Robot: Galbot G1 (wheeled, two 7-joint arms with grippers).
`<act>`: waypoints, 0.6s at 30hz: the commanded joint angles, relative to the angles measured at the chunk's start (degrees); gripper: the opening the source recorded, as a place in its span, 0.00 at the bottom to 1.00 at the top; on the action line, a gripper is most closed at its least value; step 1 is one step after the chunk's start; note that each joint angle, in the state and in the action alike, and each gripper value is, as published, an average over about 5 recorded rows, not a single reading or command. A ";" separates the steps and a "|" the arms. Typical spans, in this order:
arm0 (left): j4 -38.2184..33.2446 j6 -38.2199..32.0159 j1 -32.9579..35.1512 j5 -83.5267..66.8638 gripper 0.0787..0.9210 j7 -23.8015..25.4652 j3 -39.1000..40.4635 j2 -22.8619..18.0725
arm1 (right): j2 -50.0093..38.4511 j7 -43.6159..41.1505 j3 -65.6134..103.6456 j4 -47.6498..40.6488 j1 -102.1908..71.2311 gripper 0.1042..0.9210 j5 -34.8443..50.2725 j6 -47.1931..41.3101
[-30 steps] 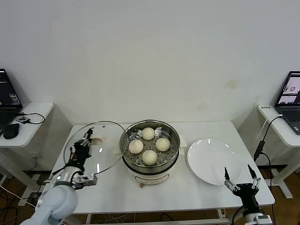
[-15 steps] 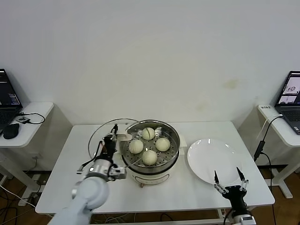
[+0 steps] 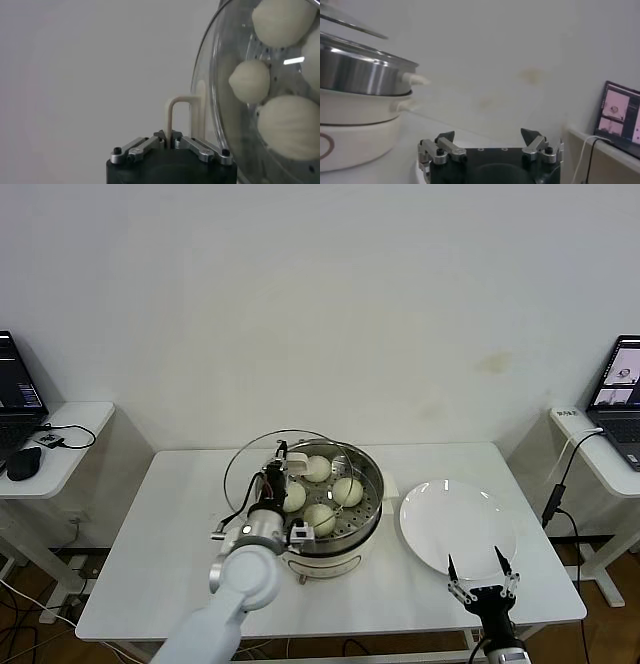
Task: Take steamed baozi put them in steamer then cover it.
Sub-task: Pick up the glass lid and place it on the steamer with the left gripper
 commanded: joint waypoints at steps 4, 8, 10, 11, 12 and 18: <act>6.54 0.53 -2.66 5.44 0.07 1.94 3.02 -8.17 | 0.55 0.17 -0.56 -0.80 -0.20 0.88 -1.14 0.83; 7.55 0.46 -2.69 6.36 0.07 1.98 3.58 -9.30 | 0.52 0.20 -0.53 -1.08 -0.11 0.88 -1.06 0.99; 7.91 0.38 -2.51 6.71 0.07 1.94 3.63 -9.63 | 0.45 0.20 -0.47 -1.26 -0.11 0.88 -1.03 1.11; 8.04 0.33 -2.40 6.87 0.07 1.92 3.64 -9.77 | 0.42 0.21 -0.43 -1.35 -0.11 0.88 -1.00 1.17; 8.09 0.29 -2.32 6.98 0.07 1.89 3.64 -9.87 | 0.38 0.21 -0.39 -1.42 -0.12 0.88 -0.99 1.21; 8.07 0.21 -1.83 7.29 0.07 1.71 3.63 -10.33 | 0.34 0.20 -0.37 -1.49 -0.13 0.88 -0.95 1.31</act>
